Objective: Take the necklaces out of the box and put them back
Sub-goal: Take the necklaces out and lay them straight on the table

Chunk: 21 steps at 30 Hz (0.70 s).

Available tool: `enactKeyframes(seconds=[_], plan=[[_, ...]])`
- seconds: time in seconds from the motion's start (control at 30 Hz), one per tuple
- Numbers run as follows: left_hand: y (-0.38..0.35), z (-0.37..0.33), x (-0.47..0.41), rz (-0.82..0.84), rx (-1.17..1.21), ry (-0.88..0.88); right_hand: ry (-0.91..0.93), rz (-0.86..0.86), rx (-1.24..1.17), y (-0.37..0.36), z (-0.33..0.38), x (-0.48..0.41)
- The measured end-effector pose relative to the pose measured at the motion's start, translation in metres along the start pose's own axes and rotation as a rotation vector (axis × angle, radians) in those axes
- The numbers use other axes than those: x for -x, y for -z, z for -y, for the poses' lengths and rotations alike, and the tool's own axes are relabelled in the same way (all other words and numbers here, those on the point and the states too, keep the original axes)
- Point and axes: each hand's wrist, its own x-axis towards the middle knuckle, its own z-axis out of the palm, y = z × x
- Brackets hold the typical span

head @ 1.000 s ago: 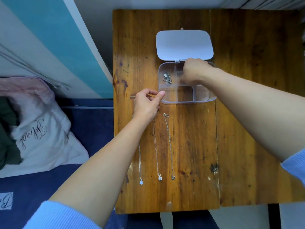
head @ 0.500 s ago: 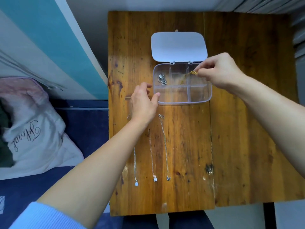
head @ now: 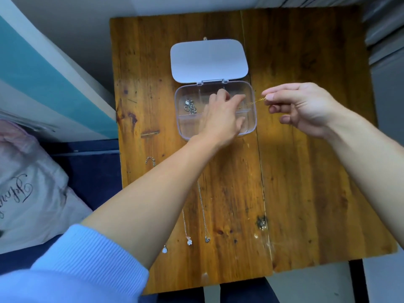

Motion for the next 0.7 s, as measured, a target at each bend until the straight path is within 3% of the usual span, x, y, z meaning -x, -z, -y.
enactKeyframes(seconds=[0.13,0.3,0.57,0.7], plan=[[-0.008,0.001,-0.007,0.000,-0.042,-0.026,-0.032,0.023,-0.203,0.013,-0.002,0.001],[0.016,0.004,0.005,-0.046,0.339,0.015,-0.149,-0.089,-0.424,0.030,-0.023,-0.002],[0.056,0.016,0.047,0.058,1.094,0.356,-0.338,-0.161,-0.357,0.001,-0.088,0.023],[0.053,0.036,0.068,0.134,0.980,0.431,-0.347,-0.166,-0.222,-0.016,-0.114,0.051]])
